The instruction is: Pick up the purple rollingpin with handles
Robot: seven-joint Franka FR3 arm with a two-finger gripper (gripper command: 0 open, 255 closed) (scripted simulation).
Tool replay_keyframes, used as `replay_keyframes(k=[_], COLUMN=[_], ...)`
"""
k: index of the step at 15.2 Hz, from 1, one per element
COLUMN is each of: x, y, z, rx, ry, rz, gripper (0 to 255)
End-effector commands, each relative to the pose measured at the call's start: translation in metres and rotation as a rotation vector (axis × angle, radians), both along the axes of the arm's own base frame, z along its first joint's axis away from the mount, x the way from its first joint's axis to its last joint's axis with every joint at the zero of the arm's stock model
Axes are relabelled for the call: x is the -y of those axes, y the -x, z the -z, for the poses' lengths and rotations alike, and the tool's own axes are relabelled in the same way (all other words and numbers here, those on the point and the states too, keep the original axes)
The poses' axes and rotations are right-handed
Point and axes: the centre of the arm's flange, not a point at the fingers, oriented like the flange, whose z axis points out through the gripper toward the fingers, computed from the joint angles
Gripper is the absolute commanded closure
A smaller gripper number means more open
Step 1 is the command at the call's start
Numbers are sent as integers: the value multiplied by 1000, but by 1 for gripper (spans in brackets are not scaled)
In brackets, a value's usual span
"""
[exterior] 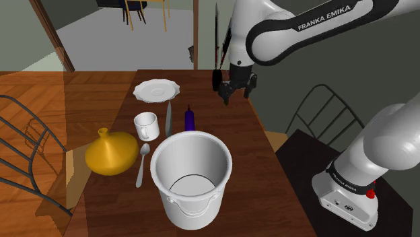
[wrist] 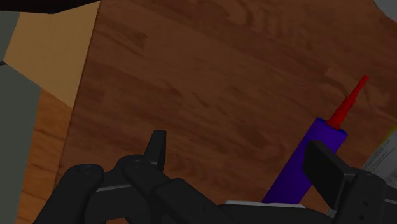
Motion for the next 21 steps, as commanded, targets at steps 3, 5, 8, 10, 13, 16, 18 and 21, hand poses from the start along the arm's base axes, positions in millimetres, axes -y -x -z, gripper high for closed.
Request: replay_keyframes(k=[3, 5, 8, 10, 13, 16, 18, 21], x=[-18, -28, -42, -50, -62, -74, -80, -84], y=[-31, -47, -73, -91, -118, -146, -164, -175], z=[33, 50, 75, 92, 116, 141, 157, 172], rx=[7, 10, 15, 18, 22, 27, 30, 32], ry=[-17, -25, -37, -44, -56, -68, -76, -80], rz=[67, 99, 147, 179, 227, 275, 307, 325], gripper=[0, 0, 0, 0, 0, 0, 0, 0])
